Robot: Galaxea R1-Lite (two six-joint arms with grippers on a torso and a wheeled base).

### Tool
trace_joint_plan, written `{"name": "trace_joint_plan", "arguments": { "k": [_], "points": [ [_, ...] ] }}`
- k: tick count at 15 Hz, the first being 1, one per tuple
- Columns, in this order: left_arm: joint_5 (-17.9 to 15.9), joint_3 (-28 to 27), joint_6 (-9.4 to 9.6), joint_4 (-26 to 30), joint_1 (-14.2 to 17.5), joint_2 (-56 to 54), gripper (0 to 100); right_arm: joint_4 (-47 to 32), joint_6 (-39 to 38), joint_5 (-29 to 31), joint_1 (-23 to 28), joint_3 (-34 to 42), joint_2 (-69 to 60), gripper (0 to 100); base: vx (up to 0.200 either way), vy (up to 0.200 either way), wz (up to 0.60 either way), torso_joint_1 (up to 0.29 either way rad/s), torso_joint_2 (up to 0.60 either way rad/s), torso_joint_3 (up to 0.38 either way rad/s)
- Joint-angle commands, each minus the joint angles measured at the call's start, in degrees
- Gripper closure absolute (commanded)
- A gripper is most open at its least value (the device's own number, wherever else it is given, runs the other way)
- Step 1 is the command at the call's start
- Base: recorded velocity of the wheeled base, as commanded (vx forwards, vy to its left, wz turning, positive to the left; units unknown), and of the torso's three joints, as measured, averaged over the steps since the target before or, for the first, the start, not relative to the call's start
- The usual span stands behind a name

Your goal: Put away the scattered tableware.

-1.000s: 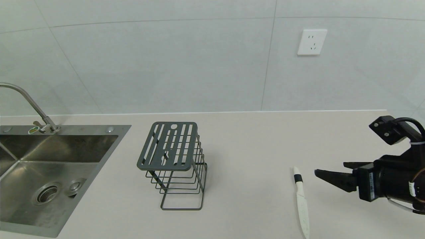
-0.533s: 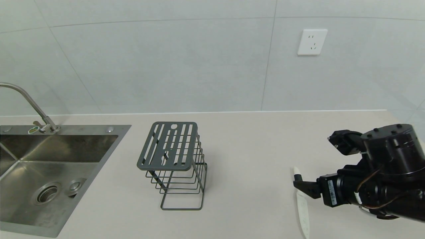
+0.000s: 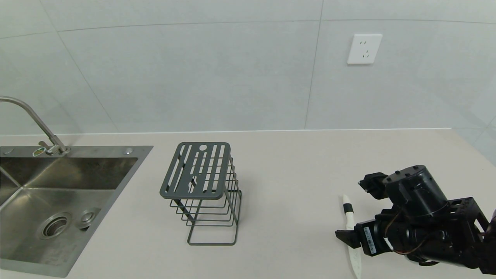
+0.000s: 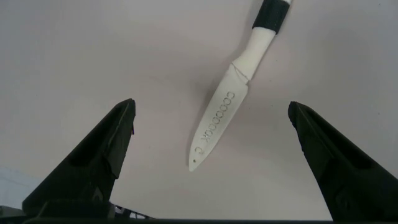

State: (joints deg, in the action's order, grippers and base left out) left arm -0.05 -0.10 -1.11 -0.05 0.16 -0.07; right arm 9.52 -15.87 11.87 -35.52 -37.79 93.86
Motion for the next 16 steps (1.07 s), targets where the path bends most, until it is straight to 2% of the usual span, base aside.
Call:
{"name": "trace_joint_plan", "arguments": {
  "k": [1, 16],
  "points": [
    [0.0, 0.0, -0.03, 0.0, 0.0, 0.1, 0, 0.7, -0.1, 0.0, 0.3, 0.0, 2.0, 0, 0.000, 0.000, 0.00, 0.000, 0.00, 0.000],
    [0.0, 0.0, -0.03, 0.0, 0.0, 0.1, 0, 2.4, -2.1, 1.5, 1.9, -0.7, 8.6, 0, 0.000, 0.000, 0.00, 0.000, 0.00, 0.000]
  ]
}}
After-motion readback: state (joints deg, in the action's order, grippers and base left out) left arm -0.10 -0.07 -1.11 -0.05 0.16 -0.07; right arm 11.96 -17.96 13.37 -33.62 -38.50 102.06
